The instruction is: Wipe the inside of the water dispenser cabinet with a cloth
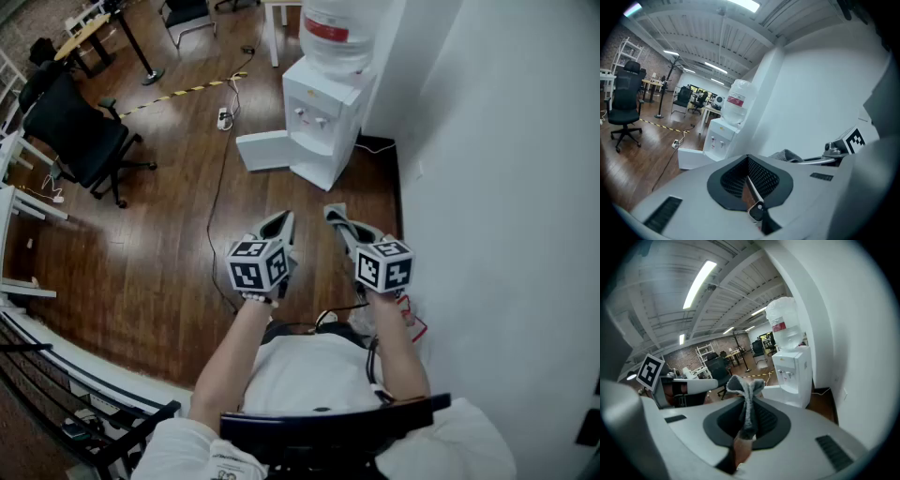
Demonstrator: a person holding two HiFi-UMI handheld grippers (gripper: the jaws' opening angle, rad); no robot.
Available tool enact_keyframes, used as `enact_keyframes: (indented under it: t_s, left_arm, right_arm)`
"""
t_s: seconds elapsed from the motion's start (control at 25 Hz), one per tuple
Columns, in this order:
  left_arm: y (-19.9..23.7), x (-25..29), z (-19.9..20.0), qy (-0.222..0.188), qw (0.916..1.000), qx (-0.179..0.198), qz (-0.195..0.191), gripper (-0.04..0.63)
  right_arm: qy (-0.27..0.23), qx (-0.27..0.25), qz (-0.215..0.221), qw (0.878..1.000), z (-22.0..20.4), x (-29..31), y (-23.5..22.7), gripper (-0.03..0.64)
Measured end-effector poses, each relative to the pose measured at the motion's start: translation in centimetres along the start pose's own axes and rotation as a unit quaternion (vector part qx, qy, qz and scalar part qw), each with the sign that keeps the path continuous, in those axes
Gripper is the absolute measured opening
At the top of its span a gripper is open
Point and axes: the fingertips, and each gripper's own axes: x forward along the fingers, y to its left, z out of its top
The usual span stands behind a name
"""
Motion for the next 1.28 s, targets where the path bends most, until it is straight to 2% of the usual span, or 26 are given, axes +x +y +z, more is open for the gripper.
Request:
enact_keyframes:
  t_s: [0.2,0.4,0.64,0.76,1.0,1.16,1.28]
  left_arm:
    - [-0.7,1.7,-2.4,0.012,0.9997,-0.017,0.008,-0.009]
    - [-1.0,2.9,-5.0,0.033,0.9986,-0.040,0.006,-0.009]
    - [1.8,5.9,-3.3,0.036,0.9983,-0.044,-0.012,-0.009]
    - [6.1,8.2,-1.5,0.044,0.9978,-0.045,-0.022,-0.009]
    - [19.3,13.0,2.8,0.080,0.9960,-0.021,-0.036,-0.009]
    - [25.9,14.9,6.0,0.117,0.9904,-0.011,-0.073,-0.009]
    - [29.8,18.3,5.7,0.139,0.9865,-0.009,-0.085,-0.009]
  right_arm:
    - [-0.023,0.001,0.007,1.000,0.2,-0.9,-2.3,0.034]
    - [-0.019,0.043,0.018,0.999,-0.9,-0.1,-4.7,0.034]
    - [-0.018,0.044,0.001,0.999,0.9,3.1,-5.5,0.034]
    - [-0.010,0.049,-0.027,0.998,1.9,7.9,-5.8,0.034]
    - [0.002,0.091,-0.084,0.992,3.5,20.6,-4.2,0.034]
    - [0.003,0.122,-0.137,0.983,4.2,26.9,-2.4,0.034]
    - [-0.001,0.135,-0.158,0.978,3.9,31.6,-4.1,0.034]
